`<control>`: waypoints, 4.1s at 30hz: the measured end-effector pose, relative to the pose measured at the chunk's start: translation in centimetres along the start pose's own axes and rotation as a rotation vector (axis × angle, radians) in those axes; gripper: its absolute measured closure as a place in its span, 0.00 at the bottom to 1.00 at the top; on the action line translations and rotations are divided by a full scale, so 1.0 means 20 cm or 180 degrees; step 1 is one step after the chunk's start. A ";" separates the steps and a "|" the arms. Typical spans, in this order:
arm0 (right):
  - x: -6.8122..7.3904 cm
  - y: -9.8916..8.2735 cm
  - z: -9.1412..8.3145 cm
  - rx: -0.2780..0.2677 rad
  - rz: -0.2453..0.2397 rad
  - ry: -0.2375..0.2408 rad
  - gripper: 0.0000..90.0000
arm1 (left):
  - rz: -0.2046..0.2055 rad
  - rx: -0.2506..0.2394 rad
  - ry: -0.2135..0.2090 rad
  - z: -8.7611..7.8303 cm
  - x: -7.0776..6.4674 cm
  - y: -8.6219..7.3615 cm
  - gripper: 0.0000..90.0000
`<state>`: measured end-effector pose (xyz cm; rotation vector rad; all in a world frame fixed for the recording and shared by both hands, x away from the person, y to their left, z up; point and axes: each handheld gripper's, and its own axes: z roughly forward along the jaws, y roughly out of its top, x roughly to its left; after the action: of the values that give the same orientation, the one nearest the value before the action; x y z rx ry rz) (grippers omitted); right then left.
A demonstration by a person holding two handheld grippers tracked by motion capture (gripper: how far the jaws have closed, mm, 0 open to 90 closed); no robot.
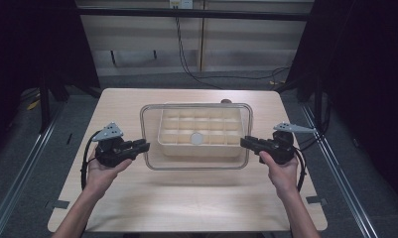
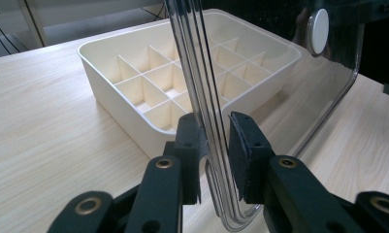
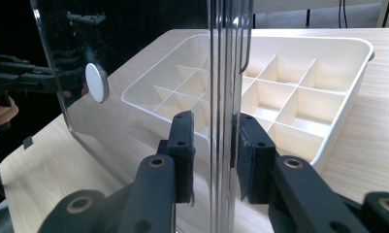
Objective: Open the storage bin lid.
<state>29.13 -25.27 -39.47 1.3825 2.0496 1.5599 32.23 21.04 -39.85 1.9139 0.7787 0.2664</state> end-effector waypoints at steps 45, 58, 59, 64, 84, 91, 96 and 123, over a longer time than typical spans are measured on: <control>0.11 -0.26 -0.10 0.0245 0.0078 -0.0043 0.78 | 0.0014 0.0312 -0.0048 -0.06 -0.17 -0.22 0.82; 0.14 -0.37 -0.10 0.0371 0.0113 0.0014 0.77 | 0.0007 0.0392 -0.0171 -0.10 -0.20 -0.30 0.82; 0.14 -0.37 -0.10 0.0371 0.0113 0.0014 0.77 | 0.0007 0.0392 -0.0171 -0.10 -0.20 -0.30 0.82; 0.14 -0.41 -0.11 0.0420 0.0169 0.0046 0.77 | -0.0052 0.0438 -0.0204 -0.09 -0.21 -0.33 0.82; 0.13 -0.47 -0.06 0.0643 0.0158 -0.0026 0.76 | -0.0035 0.0620 -0.0159 -0.05 -0.20 -0.38 0.77; 0.12 -0.48 -0.03 0.0702 0.0183 -0.0072 0.73 | -0.0040 0.0673 -0.0153 -0.02 -0.18 -0.38 0.73; 0.11 -0.48 -0.01 0.0780 0.0117 -0.0165 0.68 | -0.0070 0.0714 -0.0200 0.02 -0.17 -0.39 0.72; 0.04 -0.51 0.09 0.1066 0.0234 -0.0238 0.56 | -0.0182 0.0978 -0.0191 0.11 -0.13 -0.42 0.66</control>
<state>24.31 -23.42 -48.57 1.6169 2.3147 1.2067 27.95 20.24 -47.75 2.1715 0.8717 0.0550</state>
